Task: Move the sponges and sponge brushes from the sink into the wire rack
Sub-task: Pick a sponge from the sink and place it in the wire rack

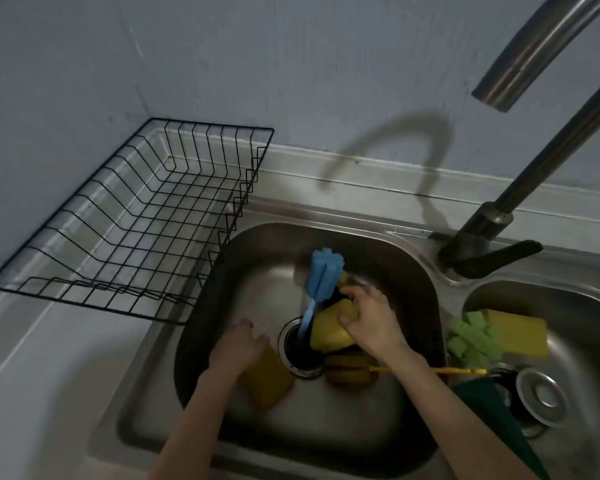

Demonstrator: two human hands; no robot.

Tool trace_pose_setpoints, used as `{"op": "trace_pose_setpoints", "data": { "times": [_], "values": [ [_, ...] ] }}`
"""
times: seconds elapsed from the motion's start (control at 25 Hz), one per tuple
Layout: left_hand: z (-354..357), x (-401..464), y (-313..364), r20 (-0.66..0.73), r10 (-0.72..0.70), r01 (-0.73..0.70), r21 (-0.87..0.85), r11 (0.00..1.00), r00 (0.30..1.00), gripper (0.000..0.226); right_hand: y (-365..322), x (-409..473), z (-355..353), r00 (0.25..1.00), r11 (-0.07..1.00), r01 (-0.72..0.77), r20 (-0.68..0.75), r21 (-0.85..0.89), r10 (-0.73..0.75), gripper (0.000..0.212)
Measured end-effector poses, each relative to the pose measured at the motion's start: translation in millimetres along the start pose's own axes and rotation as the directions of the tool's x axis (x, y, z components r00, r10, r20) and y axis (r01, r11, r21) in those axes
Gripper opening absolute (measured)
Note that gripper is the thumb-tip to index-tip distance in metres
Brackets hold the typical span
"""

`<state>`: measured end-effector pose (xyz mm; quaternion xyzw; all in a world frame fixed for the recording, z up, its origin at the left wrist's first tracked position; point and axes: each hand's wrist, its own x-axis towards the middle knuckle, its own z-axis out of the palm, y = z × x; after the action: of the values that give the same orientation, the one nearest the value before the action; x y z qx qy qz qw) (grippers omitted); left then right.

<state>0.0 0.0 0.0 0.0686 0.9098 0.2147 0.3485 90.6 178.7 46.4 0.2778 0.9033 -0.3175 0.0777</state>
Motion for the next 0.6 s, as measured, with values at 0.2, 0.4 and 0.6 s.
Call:
{"op": "trace_pose_setpoints", "data": {
  "times": [0.2,0.4,0.6],
  "values": [
    [20.3,18.6,-21.4,0.102,-0.2,0.199,0.019,0.98,0.974,0.062,5.6,11.8,16.9,0.98,0.985,-0.097,0.16,-0.14,0.119,0.074],
    [31.3,25.2,-24.7,0.128,-0.252,0.25,0.036,0.968,0.959,0.062,14.2,17.4,24.8,0.964,0.98,-0.123,0.217,-0.158,0.156,0.086],
    [31.1,24.7,-21.2,0.107,-0.224,0.223,0.015,0.975,0.969,0.061,18.1,15.9,27.4,0.97,0.984,-0.11,0.203,-0.138,0.137,0.086]
  ]
}}
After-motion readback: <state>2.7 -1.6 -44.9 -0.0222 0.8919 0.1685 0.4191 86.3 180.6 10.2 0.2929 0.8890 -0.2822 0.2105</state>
